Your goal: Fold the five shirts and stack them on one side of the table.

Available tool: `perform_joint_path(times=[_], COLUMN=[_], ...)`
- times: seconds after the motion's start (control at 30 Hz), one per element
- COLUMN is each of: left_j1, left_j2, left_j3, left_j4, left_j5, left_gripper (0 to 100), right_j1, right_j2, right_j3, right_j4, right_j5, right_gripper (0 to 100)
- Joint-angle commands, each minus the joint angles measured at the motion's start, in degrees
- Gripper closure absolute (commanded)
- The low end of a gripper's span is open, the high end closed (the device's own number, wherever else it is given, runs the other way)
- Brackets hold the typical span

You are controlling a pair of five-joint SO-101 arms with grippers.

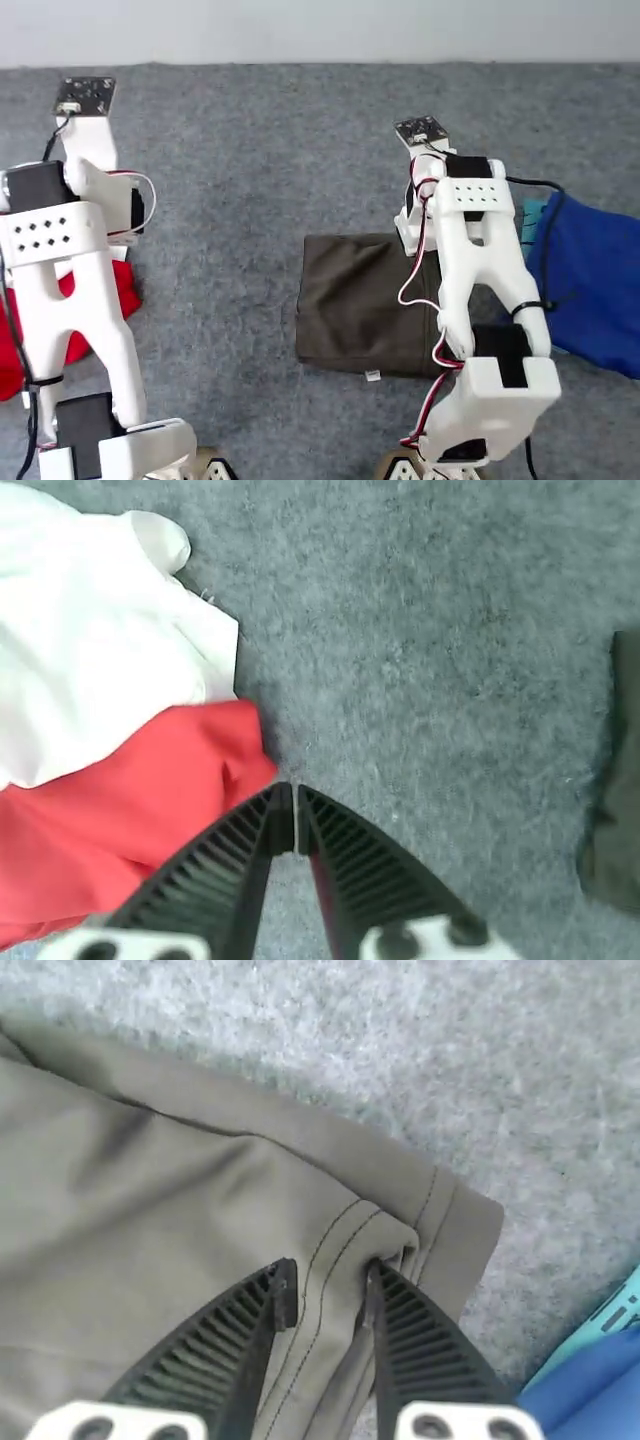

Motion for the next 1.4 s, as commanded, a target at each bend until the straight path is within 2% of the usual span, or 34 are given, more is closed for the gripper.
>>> perform_joint_path(times=[0.0,0.43,0.83,0.97,1.03,1.37], left_j1=[-0.18,-0.18,-0.18,-0.18,-0.18,-0.18], left_j2=[-1.76,-1.85,-1.85,-1.85,-1.85,-1.85], left_j3=[-0.13,-0.13,-0.13,-0.13,-0.13,-0.13], left_j4=[0.62,0.62,0.62,0.62,0.62,0.62], left_j5=[-0.53,-0.35,-0.53,-0.53,-0.53,-0.53], left_gripper=[99,99,99,99,99,99], right_j1=[-0.22,2.86,1.01,1.01,1.89,8.48], right_j2=[-0.40,0.57,5.76,6.64,5.93,-1.10], right_j3=[-2.73,-2.81,-3.25,-3.34,-3.34,-3.25], right_j4=[-0.48,-0.84,-0.57,-2.42,-2.59,-4.18], right_j5=[-0.62,-0.62,-0.62,-0.35,-0.09,8.09], right_gripper=[87.9,88.0,88.3,98.8,98.2,98.8])
